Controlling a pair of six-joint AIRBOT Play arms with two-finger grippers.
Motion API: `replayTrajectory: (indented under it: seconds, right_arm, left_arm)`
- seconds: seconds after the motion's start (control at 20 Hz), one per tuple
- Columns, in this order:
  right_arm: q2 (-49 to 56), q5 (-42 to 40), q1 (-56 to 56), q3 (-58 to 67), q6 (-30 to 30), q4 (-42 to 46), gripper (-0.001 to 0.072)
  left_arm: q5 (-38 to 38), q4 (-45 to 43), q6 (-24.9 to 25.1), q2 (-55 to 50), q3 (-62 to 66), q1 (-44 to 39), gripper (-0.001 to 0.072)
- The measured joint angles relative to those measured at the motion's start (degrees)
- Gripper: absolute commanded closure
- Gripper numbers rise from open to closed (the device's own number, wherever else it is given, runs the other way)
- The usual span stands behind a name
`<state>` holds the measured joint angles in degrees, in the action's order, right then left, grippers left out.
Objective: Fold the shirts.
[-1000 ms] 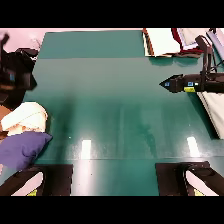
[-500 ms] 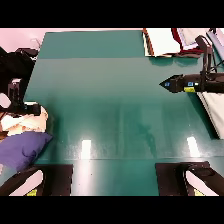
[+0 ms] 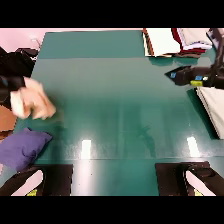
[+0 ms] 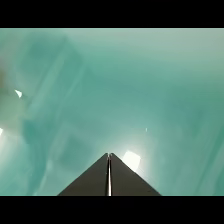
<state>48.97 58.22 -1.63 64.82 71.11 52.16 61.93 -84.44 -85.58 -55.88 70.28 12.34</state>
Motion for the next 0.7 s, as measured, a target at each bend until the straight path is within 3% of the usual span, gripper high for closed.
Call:
replayTrajectory:
  seconds: [0.15, 0.3, 0.65, 0.7]
  right_arm:
    - [0.0, -1.4, 0.0, 6.3, 0.0, -0.1, 0.0691]
    - [2.1, -1.2, 0.0, 14.2, 0.0, 0.0, 0.0691]
    - [8.7, 3.8, 0.0, 30.3, 0.0, 0.3, 0.0691]
    - [9.5, 4.7, 0.0, 32.0, 0.0, 0.3, 0.0691]
  left_arm:
    - [3.2, 7.2, 3.6, 1.7, 12.7, -4.1, 0.0686]
    - [4.7, 10.1, 5.8, 2.1, 20.4, -13.7, 0.0686]
    - [5.9, 5.7, 8.4, -7.6, 24.6, -43.3, 0.0682]
    - [5.1, 5.3, 9.1, -10.2, 24.7, -47.1, 0.0571]
